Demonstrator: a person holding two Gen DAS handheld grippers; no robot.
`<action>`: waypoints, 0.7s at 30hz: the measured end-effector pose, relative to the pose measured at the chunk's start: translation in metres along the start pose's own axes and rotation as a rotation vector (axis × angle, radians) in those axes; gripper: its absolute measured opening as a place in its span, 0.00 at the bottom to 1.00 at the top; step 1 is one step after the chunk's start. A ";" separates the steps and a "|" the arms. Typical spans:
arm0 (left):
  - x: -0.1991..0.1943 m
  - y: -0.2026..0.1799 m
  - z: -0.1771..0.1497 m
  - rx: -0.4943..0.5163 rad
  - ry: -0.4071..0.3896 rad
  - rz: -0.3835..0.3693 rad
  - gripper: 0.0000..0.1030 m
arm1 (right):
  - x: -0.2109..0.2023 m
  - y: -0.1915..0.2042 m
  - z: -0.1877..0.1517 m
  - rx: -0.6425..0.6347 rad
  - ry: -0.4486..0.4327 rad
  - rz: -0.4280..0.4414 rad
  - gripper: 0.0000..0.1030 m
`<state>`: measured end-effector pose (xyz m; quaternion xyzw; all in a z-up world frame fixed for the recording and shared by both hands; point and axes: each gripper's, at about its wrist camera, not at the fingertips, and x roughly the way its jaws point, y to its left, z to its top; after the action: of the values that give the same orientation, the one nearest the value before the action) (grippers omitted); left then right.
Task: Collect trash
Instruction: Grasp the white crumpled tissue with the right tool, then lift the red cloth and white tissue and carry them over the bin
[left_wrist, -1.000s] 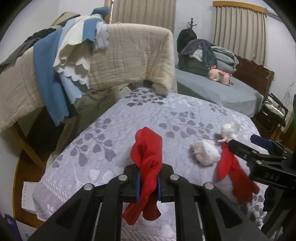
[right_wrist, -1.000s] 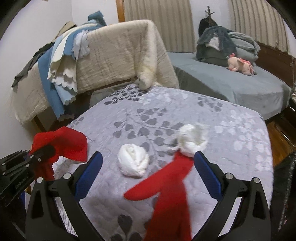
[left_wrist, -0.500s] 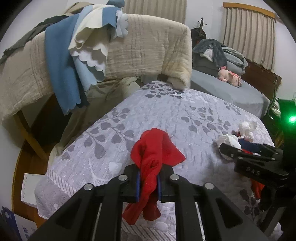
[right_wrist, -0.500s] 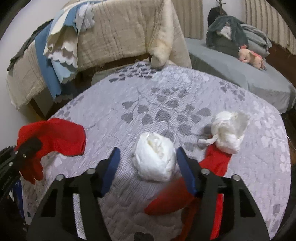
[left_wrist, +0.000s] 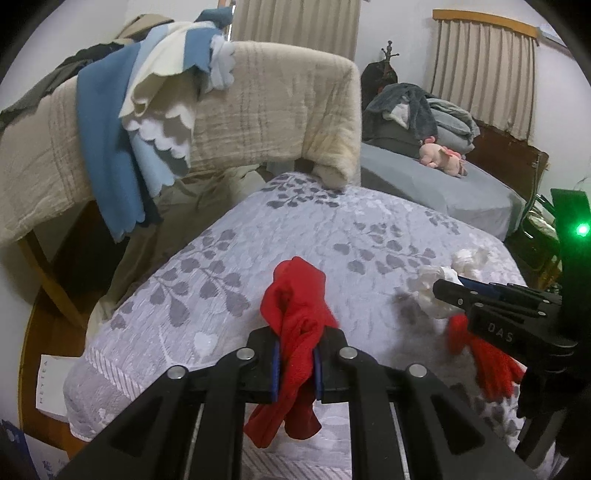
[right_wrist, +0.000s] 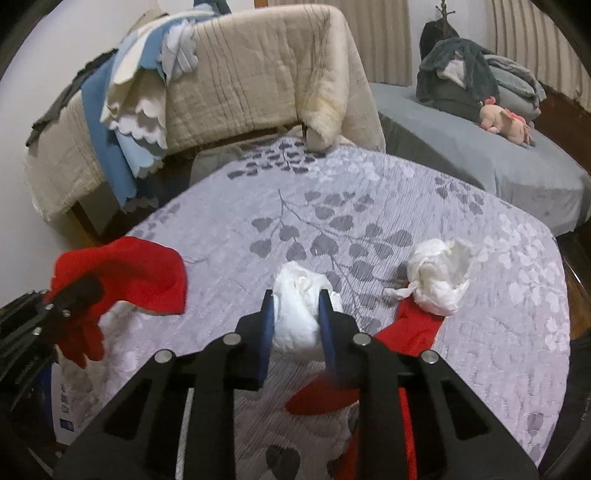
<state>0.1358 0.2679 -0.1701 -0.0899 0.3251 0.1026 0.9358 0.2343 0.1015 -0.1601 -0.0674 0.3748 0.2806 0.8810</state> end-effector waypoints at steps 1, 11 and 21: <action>-0.002 -0.003 0.001 0.001 -0.003 -0.006 0.13 | -0.003 -0.001 0.000 0.001 -0.004 0.001 0.22; -0.004 -0.021 -0.001 0.011 0.008 -0.030 0.13 | -0.015 -0.005 -0.004 -0.001 -0.002 0.017 0.21; -0.026 -0.046 0.019 0.045 -0.047 -0.073 0.13 | -0.076 -0.026 0.001 0.026 -0.087 0.003 0.21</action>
<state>0.1387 0.2242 -0.1347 -0.0784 0.3017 0.0630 0.9481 0.2064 0.0469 -0.1086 -0.0431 0.3400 0.2794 0.8969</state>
